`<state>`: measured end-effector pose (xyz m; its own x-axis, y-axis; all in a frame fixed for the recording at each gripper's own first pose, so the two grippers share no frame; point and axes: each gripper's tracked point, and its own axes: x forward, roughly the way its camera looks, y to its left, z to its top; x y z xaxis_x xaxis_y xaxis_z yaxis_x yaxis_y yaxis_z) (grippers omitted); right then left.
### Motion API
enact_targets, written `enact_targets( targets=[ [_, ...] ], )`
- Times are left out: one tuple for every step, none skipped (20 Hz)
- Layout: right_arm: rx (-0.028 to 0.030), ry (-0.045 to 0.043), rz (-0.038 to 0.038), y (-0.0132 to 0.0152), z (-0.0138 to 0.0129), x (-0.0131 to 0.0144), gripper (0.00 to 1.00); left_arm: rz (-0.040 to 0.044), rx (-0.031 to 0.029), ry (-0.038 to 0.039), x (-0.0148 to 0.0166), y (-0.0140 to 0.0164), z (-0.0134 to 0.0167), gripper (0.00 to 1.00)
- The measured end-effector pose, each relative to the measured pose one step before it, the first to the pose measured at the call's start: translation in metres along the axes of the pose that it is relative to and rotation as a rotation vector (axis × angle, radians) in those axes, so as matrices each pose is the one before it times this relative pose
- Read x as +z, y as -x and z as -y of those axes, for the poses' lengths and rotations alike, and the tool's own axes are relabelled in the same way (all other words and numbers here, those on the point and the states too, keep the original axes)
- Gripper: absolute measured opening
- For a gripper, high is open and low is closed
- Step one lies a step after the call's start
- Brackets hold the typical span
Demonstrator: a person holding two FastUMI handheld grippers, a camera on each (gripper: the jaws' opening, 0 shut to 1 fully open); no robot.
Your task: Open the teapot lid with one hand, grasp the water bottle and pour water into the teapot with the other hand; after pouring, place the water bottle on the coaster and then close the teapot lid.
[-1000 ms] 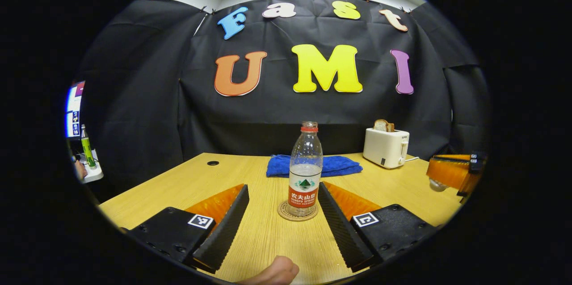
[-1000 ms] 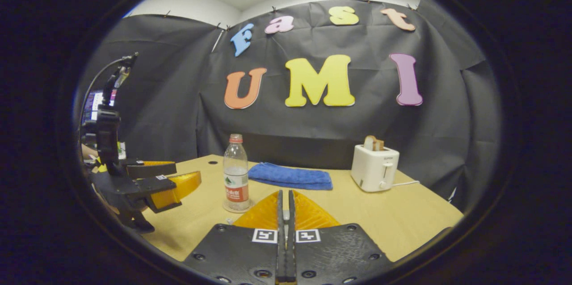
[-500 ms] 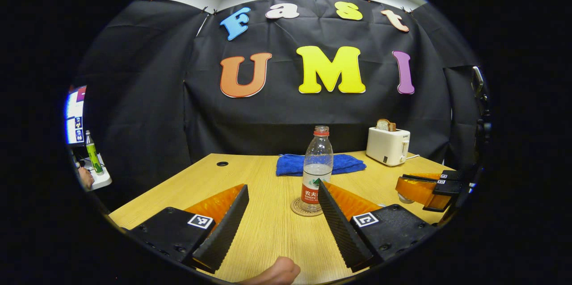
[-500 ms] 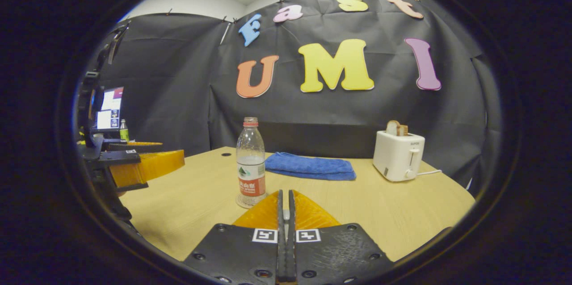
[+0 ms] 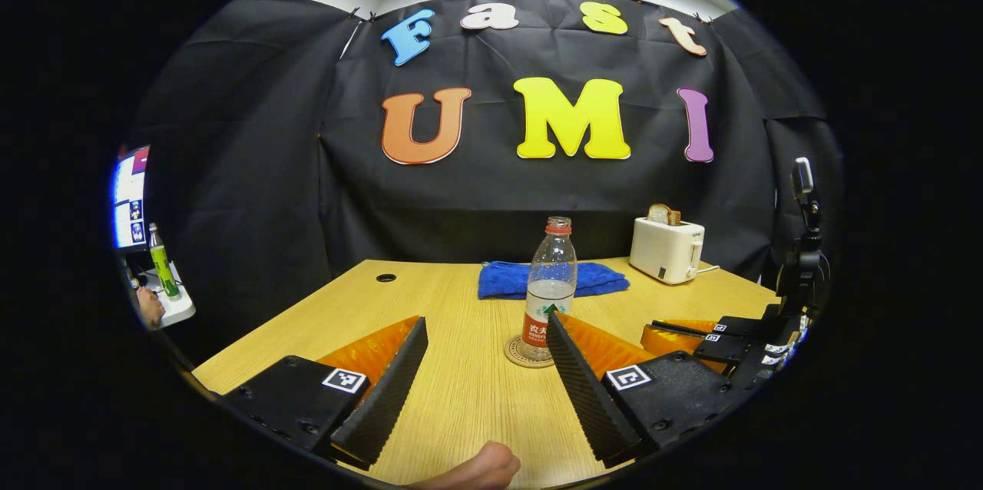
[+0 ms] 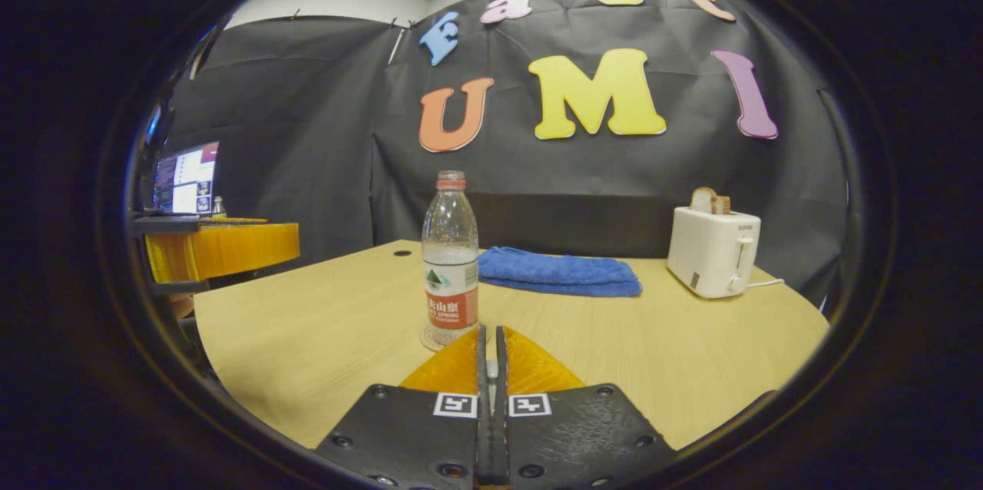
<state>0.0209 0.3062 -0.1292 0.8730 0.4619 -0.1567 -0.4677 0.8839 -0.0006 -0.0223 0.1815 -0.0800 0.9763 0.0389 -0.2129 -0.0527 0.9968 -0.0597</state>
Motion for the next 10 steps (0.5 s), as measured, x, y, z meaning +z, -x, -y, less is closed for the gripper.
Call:
enact_targets(
  targets=[
    [-0.00042,-0.00316,-0.00368,-0.00236,0.00051,-0.00194,0.0,-0.00458,-0.00219,0.00141,-0.00144,-0.00119,0.00077,0.97],
    [0.00584,-0.0055,-0.00656,-0.00192,-0.00111,-0.00227,0.0,-0.00706,-0.00377,0.0029,-0.00157,-0.00034,0.00081,0.98],
    [0.00627,-0.00351,-0.00464,-0.00188,-0.00126,-0.00209,0.0,-0.00448,-0.00134,0.00068,-0.00106,0.00011,-0.00014,0.98],
    [0.00185,0.00247,0.00088,-0.0006,-0.00086,-0.00011,0.0,-0.00255,0.00323,-0.00343,-0.00057,-0.00009,-0.00101,0.98],
    [-0.00361,0.00544,0.00337,0.0001,-0.00051,0.00103,0.0,-0.00103,0.00542,-0.00399,-0.00011,0.00029,-0.00101,0.98],
    [-0.00005,0.00362,-0.00026,-0.0002,-0.00001,-0.0005,0.01,-0.00125,-0.00052,-0.00187,-0.00053,-0.00003,-0.00029,0.98],
    [0.0009,0.00039,-0.00244,-0.0018,0.00005,-0.00133,0.01,-0.00366,-0.00517,0.00122,-0.00106,0.00034,0.00198,0.97],
    [-0.00194,-0.00142,-0.00249,-0.00093,0.00039,-0.00091,0.01,-0.00309,-0.00423,0.00103,0.00032,0.00037,0.00117,0.98],
    [-0.00141,-0.00139,-0.00111,0.00002,0.00054,-0.00017,0.01,-0.00045,-0.00111,0.00055,-0.00019,-0.00084,-0.00013,0.98],
    [-0.0016,0.00003,0.0002,-0.00043,0.00008,0.00013,0.01,-0.00146,-0.00342,0.00037,-0.00015,0.00058,0.00089,0.98]
  ],
)
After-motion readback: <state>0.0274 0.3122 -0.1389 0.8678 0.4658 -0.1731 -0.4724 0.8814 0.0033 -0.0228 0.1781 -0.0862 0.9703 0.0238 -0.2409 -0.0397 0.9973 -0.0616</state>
